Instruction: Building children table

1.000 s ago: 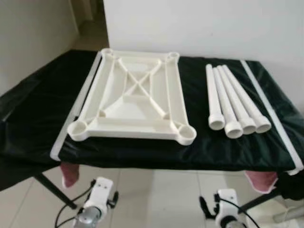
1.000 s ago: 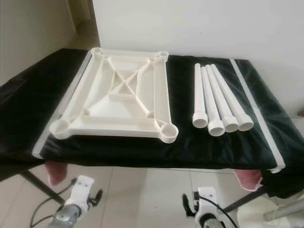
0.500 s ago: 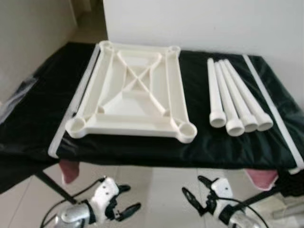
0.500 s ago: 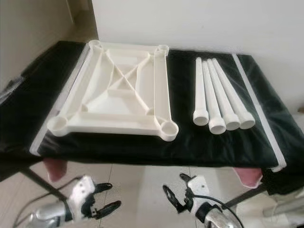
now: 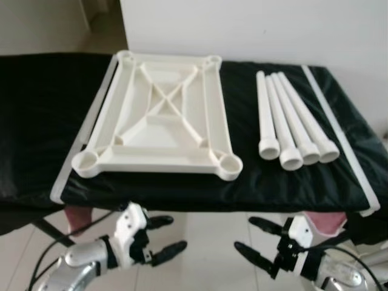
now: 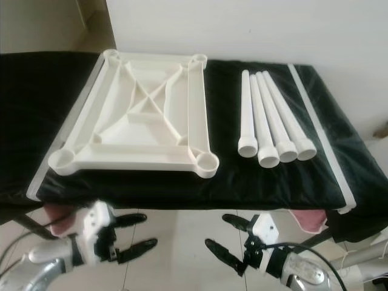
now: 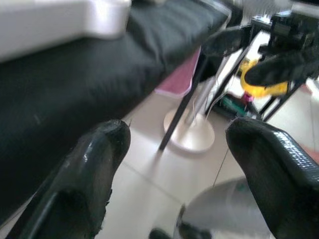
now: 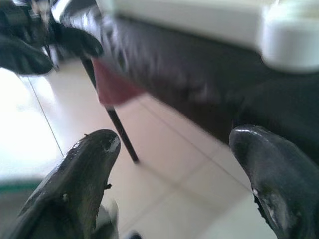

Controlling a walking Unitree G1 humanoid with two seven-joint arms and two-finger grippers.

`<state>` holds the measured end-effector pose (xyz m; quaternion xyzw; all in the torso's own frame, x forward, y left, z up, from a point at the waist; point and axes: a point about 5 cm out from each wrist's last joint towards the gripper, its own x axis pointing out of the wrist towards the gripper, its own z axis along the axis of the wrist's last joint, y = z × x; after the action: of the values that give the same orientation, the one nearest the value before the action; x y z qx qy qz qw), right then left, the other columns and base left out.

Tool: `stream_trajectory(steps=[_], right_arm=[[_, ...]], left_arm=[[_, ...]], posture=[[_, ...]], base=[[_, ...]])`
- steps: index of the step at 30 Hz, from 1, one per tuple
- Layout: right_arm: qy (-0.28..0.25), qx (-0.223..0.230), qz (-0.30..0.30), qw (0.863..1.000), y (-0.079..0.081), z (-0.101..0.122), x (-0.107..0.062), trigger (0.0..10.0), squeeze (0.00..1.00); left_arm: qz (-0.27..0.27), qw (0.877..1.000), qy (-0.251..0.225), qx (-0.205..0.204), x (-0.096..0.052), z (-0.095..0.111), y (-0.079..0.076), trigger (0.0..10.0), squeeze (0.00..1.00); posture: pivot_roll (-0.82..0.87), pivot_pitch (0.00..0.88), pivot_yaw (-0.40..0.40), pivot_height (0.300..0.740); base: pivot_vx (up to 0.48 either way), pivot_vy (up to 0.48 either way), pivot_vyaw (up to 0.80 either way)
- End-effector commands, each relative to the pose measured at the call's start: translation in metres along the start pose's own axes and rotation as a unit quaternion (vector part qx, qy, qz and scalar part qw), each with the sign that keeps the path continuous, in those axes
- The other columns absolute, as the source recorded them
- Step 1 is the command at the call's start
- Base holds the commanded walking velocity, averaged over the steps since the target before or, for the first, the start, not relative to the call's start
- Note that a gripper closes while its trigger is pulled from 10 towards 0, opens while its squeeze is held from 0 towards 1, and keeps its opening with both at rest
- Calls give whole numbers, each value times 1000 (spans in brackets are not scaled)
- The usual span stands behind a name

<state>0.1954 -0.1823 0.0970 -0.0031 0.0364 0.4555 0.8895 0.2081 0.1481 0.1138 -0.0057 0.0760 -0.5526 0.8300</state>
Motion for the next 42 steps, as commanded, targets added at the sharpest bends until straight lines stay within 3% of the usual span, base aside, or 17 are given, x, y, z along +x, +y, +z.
stream_trajectory(steps=[1,5,10,16,18,21,25,27,29,30,32,33,34,35,40,41,42], right_arm=[[-29,-4,-5,1000,-7,17,0,10000,0],[-104,-7,-47,993,-21,47,12,10000,0],[-131,-9,-101,986,-34,58,19,10000,0],[-169,-10,-187,968,-57,72,23,10000,0],[-177,-2,-212,961,-64,75,26,10000,0],[-197,2,-237,951,-70,84,36,10000,0],[-213,2,-258,942,-73,92,44,10000,0],[-207,-3,-284,936,-76,96,53,10000,0],[-207,-3,-284,936,-76,96,53,10000,0],[-205,3,-312,927,-80,97,56,10000,0],[-205,3,-312,927,-80,97,56,10000,0],[-190,-10,-334,923,-81,94,56,10000,0],[-190,-10,-334,923,-81,94,56,10000,0],[-185,-42,-361,913,-79,92,56,10000,0],[-189,-70,-386,900,-74,91,57,10000,0],[-189,-83,-423,882,-75,90,54,10000,0],[-189,-83,-423,882,-75,90,54,10000,0]], left_arm=[[-58,998,-23,-2,-2,14,-2,10000,0],[-21,998,-60,-18,-13,38,13,10000,0],[23,999,-17,14,-24,32,26,10000,0],[139,986,22,86,-35,40,65,10000,0],[210,973,-14,94,-35,54,84,10000,0],[259,957,-48,118,-30,67,91,10000,0],[294,947,-94,88,-25,75,94,10000,0],[352,927,-127,40,-18,74,102,10000,0],[352,927,-127,40,-18,74,102,10000,0],[395,908,-140,20,-12,70,109,10000,0],[395,908,-140,20,-12,70,109,10000,0],[439,890,-125,6,-6,62,114,10000,0],[439,890,-125,6,-6,62,114,10000,0],[472,874,-111,9,-1,54,115,10000,0],[470,875,-112,21,6,50,111,10000,0],[480,870,-110,38,9,50,110,10000,0],[480,870,-110,38,9,50,110,10000,0]], posture=[[37,64,-35,740],[38,58,-37,740],[39,51,-36,740],[45,34,-36,740],[50,27,-36,740],[54,10,-28,740],[53,3,-24,740],[46,0,-18,740],[46,0,-18,740],[43,0,-19,740],[43,0,-19,740],[62,0,-40,740],[62,0,-40,740],[66,0,-44,740],[68,0,-47,740],[71,5,-46,740],[71,5,-46,740]], base=[[0,0,0],[0,0,0],[0,0,0],[0,0,0],[0,0,0],[0,0,0],[0,0,0],[0,0,0],[0,0,0],[0,0,0],[0,0,0],[0,0,0],[0,0,0],[0,0,0],[0,0,0],[0,0,0],[0,0,0]])
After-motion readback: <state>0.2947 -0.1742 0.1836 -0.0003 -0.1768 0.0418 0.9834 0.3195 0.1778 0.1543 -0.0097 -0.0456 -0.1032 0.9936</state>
